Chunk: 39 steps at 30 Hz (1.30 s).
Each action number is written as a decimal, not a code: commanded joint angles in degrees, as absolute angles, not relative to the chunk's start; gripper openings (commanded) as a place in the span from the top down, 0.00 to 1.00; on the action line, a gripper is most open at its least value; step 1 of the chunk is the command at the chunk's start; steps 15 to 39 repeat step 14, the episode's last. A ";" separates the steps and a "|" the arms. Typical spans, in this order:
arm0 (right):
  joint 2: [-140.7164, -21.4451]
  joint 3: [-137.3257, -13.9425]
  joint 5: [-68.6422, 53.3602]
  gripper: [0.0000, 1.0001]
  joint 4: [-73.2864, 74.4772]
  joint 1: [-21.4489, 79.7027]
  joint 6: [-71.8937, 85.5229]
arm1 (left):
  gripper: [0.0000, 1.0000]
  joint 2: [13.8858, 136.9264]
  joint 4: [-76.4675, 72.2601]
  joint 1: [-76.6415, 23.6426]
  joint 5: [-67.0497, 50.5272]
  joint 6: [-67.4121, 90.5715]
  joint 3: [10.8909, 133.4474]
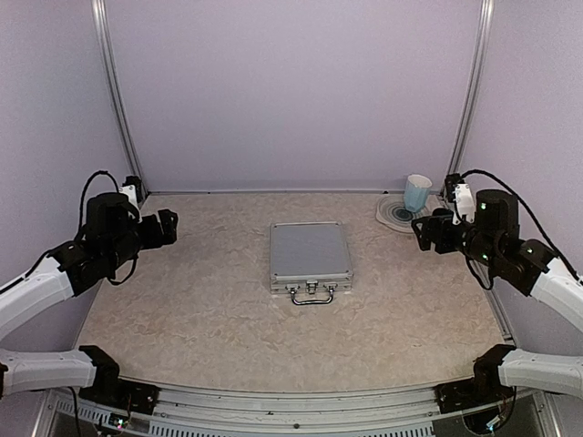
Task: Pack up texas hold em set
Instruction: Reset both arms
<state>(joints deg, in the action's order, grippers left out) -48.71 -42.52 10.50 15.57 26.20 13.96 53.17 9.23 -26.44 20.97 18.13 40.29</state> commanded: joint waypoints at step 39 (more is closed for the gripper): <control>-49.85 -45.87 8.75 0.01 17.76 26.54 12.04 | 0.01 52.89 13.23 -28.92 24.23 16.27 43.36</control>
